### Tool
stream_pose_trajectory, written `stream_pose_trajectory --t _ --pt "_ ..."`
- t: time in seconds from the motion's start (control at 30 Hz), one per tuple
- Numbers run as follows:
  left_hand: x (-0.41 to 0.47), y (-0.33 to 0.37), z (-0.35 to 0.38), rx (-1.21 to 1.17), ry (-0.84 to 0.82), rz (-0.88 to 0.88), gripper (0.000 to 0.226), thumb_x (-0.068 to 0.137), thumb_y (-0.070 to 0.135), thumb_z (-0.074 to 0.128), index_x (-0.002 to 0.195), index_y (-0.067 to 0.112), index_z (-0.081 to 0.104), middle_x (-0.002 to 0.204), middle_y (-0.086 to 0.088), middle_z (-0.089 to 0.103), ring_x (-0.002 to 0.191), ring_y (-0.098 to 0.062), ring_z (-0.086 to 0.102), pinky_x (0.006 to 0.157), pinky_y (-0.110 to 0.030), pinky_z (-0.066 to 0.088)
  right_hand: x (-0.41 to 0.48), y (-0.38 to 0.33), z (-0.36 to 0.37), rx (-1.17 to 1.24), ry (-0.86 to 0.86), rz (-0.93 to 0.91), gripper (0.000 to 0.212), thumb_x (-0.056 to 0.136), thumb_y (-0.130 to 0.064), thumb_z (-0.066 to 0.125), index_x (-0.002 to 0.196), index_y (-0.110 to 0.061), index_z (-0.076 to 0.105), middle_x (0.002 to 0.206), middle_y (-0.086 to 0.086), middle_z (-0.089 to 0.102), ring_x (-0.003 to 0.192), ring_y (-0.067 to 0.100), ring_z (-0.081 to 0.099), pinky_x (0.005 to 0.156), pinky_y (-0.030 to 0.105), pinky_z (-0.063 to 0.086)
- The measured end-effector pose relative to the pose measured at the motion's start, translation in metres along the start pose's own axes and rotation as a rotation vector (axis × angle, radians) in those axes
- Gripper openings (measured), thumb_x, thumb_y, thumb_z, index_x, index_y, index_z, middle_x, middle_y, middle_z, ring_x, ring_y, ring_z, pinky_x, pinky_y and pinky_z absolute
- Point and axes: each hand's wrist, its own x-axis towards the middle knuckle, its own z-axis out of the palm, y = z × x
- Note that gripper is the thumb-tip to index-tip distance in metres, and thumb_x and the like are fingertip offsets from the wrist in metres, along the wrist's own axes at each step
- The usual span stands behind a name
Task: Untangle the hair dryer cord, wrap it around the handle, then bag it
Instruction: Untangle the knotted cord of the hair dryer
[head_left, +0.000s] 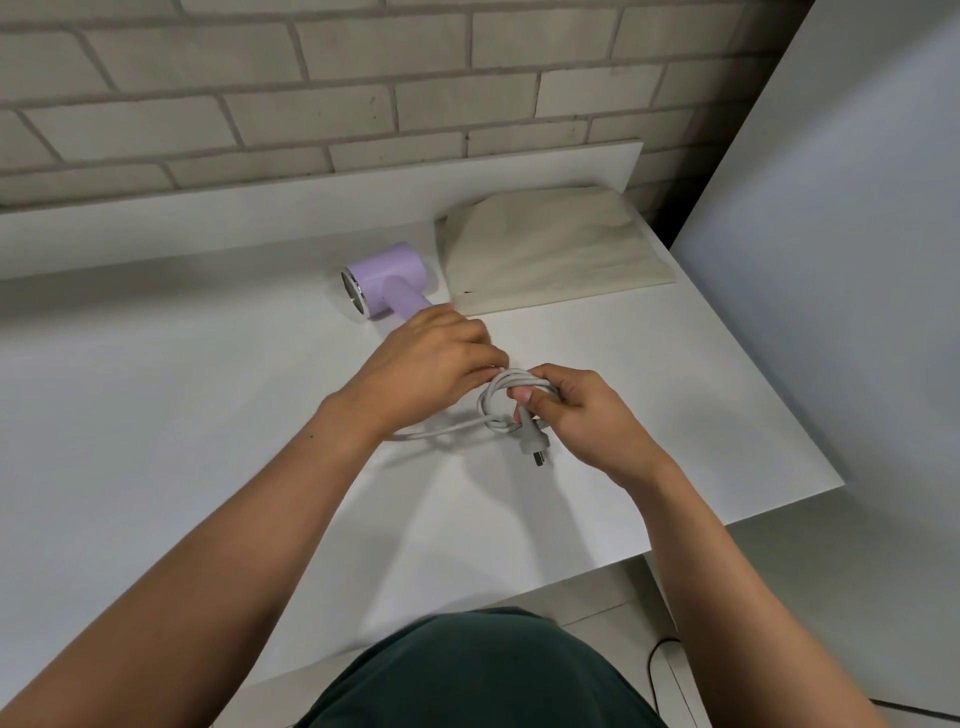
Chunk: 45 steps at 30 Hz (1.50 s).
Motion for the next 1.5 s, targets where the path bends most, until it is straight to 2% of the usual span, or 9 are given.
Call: stream_pose_trajectory --t 0.1,0.27,0.57,0.73,0.97,1.07,1.2,1.33,1.5 --pt "-0.005 0.003 -0.004 -0.049 0.045 -0.219 0.024 0.103 0.038 0.056 0.113 0.029 0.075 0.093 0.003 0.061 0.092 -0.025 0.062 0.064 -0.037 0.048 -0.001 0.004 -0.003 0.036 0.028 -0.004 0.016 0.104 -0.023 0.059 0.098 -0.021 0.074 0.088 -0.002 0.076 0.081 0.013 0.065 0.075 0.020 0.049" --pt "-0.011 0.000 -0.008 -0.134 0.022 -0.436 0.029 0.108 0.036 0.045 0.125 0.037 0.068 0.103 0.010 0.054 0.101 -0.020 0.058 0.064 -0.037 0.049 -0.002 0.005 -0.004 0.032 0.016 0.009 0.018 0.104 -0.023 0.059 0.101 -0.025 0.077 0.093 0.000 0.075 0.086 0.014 0.075 0.087 0.032 0.052" --pt "-0.033 -0.023 0.004 -0.231 -0.117 -0.460 0.030 0.106 0.044 0.047 0.127 0.041 0.068 0.095 0.010 0.054 0.093 -0.017 0.052 0.071 -0.038 0.050 -0.004 0.010 -0.002 0.029 0.131 0.079 0.019 0.101 -0.024 0.063 0.117 -0.023 0.073 0.104 -0.005 0.072 0.074 0.015 0.077 0.079 0.029 0.057" --pt "-0.044 -0.037 0.009 -0.207 -0.297 -0.494 0.027 0.106 0.038 0.051 0.126 0.041 0.069 0.091 0.015 0.050 0.098 -0.015 0.049 0.073 -0.034 0.042 -0.004 0.008 0.001 0.008 0.165 0.075 0.017 0.098 -0.021 0.063 0.110 -0.027 0.074 0.085 -0.009 0.073 0.065 0.013 0.073 0.066 0.022 0.051" --pt "-0.032 -0.022 0.017 -0.350 -0.398 -0.455 0.031 0.101 0.027 0.059 0.130 0.031 0.066 0.123 0.006 0.070 0.115 -0.016 0.061 0.096 -0.037 0.051 -0.003 0.004 0.003 -0.013 0.221 0.042 0.011 0.095 -0.019 0.070 0.103 -0.025 0.074 0.089 -0.010 0.072 0.058 0.014 0.072 0.060 0.021 0.052" --pt "-0.030 -0.013 0.012 -0.435 -0.245 -0.410 0.026 0.104 0.030 0.054 0.125 0.031 0.069 0.123 0.008 0.067 0.112 -0.010 0.061 0.097 -0.028 0.048 -0.004 0.003 0.002 -0.014 0.223 0.050 0.013 0.095 -0.020 0.072 0.106 -0.024 0.077 0.092 -0.012 0.071 0.055 0.014 0.071 0.059 0.017 0.049" --pt "-0.028 0.006 -0.020 -0.717 -0.047 -0.431 0.020 0.098 0.045 0.063 0.106 0.031 0.074 0.097 0.014 0.072 0.086 0.000 0.064 0.076 -0.010 0.046 -0.002 0.006 0.000 0.012 0.194 0.078 0.016 0.095 -0.018 0.072 0.109 -0.024 0.077 0.094 -0.010 0.072 0.053 0.012 0.069 0.058 0.015 0.048" --pt "-0.030 0.013 -0.022 -0.345 -0.213 -0.217 0.014 0.094 0.038 0.069 0.106 0.032 0.068 0.095 0.015 0.066 0.086 -0.008 0.061 0.078 -0.038 0.055 -0.001 0.007 0.000 0.104 0.155 0.130 0.016 0.096 -0.016 0.072 0.109 -0.023 0.078 0.092 -0.009 0.073 0.053 0.010 0.064 0.053 0.013 0.045" --pt "-0.026 0.017 -0.018 -0.264 0.075 -0.169 0.014 0.100 0.030 0.064 0.113 0.030 0.070 0.100 0.013 0.071 0.080 -0.009 0.059 0.069 -0.040 0.055 0.002 0.006 -0.001 0.236 0.054 0.266 0.011 0.095 -0.014 0.072 0.106 -0.015 0.071 0.090 0.005 0.070 0.055 0.013 0.062 0.054 0.024 0.046"
